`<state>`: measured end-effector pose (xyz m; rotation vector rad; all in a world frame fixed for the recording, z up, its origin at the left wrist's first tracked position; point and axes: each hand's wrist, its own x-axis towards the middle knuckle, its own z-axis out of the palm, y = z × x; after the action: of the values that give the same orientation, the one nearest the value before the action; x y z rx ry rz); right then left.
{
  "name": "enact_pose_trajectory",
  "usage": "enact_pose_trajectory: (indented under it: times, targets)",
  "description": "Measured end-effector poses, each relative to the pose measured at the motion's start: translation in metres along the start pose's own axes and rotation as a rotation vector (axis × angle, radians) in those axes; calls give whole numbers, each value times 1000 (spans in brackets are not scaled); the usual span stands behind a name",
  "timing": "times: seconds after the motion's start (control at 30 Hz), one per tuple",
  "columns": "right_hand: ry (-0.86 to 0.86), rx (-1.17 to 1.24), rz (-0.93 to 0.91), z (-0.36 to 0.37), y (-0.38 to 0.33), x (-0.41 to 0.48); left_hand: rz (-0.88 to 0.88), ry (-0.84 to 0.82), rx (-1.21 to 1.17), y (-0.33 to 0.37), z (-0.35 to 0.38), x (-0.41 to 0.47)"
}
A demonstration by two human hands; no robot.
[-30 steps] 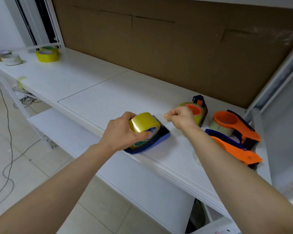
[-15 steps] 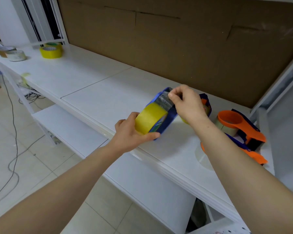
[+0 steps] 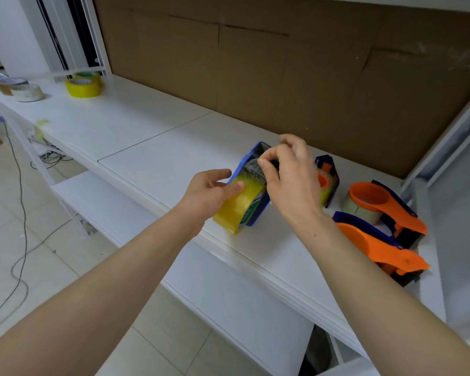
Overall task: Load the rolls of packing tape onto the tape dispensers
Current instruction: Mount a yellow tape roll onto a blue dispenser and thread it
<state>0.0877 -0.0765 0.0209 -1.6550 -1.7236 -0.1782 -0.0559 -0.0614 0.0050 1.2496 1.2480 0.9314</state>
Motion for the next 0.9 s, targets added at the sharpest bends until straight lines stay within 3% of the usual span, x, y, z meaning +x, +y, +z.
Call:
enact_pose_trajectory:
  times: [0.1, 0.2, 0.43, 0.63, 0.77, 0.9]
  targets:
    - [123, -139, -89, 4, 0, -13, 64, 34, -13, -7, 6, -5]
    - [116, -179, -94, 6, -1, -27, 119, 72, -9, -16, 12, -6]
    - [96, -67, -83, 7, -4, -48, 95, 143, -41, -20, 24, -8]
    - [-1, 45, -7, 7, 1, -53, -93, 143, -185, -18, 21, -1]
    - [-23, 130, 53, 1, 3, -45, -12, 73, -166, -16, 21, -3]
    - [-20, 115, 60, -3, 2, -43, -9, 165, -209, -15, 27, -4]
